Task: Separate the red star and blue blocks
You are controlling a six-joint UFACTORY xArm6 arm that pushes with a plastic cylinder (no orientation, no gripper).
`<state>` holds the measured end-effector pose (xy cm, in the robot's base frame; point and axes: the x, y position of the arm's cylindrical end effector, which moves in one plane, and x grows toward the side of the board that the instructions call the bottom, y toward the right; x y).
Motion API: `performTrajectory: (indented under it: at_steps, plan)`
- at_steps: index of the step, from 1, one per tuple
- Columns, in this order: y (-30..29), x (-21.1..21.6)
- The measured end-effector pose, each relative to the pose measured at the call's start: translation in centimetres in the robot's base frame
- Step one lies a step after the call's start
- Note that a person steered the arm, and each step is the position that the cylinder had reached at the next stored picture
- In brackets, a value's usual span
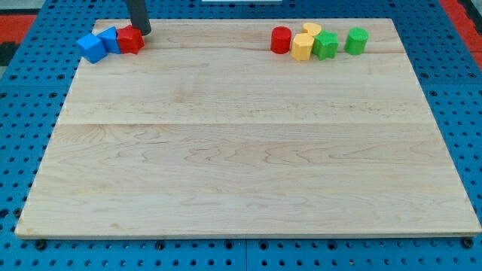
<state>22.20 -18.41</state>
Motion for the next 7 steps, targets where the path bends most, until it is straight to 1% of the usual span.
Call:
performTrajectory:
  at_steps: [2, 4, 5, 6, 7]
  plan:
    - [0.0, -0.9]
    - [-3.3, -1.2]
    - [-3.9, -1.1]
    - [-4.2, 0.3]
    - [-5.1, 0.6]
